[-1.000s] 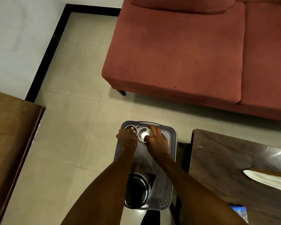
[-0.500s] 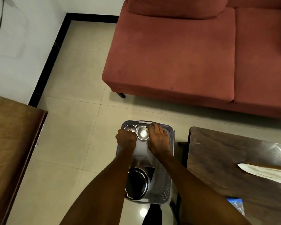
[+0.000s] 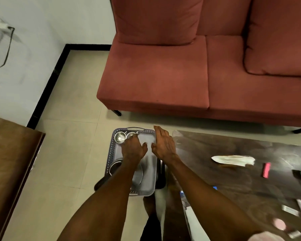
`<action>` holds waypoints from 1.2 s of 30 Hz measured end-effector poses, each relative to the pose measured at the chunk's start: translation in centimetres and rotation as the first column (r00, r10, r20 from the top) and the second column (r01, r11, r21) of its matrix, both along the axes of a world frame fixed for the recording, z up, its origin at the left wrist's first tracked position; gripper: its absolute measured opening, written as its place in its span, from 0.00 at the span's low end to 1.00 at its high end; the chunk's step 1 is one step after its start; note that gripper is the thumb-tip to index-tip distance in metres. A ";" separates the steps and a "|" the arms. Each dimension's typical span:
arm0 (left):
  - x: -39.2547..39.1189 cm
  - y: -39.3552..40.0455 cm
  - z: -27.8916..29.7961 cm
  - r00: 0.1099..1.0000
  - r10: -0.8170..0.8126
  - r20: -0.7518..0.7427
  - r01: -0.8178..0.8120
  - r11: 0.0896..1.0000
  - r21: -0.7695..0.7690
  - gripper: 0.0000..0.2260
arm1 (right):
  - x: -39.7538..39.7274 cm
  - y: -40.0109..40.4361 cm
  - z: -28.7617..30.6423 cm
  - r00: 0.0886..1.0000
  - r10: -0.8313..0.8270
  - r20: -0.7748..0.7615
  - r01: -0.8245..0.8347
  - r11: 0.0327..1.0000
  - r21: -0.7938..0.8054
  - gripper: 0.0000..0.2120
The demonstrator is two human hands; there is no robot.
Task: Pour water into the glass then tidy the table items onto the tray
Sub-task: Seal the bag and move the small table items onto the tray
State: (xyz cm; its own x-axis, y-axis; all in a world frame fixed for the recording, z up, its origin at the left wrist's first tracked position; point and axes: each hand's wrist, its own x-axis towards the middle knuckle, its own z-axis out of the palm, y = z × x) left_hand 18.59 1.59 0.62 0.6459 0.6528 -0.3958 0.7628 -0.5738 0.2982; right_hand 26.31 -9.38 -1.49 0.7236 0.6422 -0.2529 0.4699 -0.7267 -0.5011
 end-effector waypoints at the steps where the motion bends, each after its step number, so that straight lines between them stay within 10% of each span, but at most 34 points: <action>1: -0.2 -1.4 0.6 0.999 -0.043 0.015 0.042 0.999 0.016 0.26 | -0.2 -1.4 0.9 1.000 -0.004 0.009 0.004 1.000 0.011 0.37; 36: -3.7 -40.2 7.7 0.761 -0.631 0.147 0.636 0.771 0.019 0.34 | -8.6 -44.3 13.3 0.807 -0.570 0.155 0.583 0.811 -0.052 0.41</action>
State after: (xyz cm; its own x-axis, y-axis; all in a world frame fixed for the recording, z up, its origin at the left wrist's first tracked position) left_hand 14.91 -38.60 8.32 0.9566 0.0645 -0.2843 0.1785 -0.9007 0.3962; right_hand 17.73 -53.66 11.85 0.9825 0.0746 -0.1708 0.0035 -0.9235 -0.3836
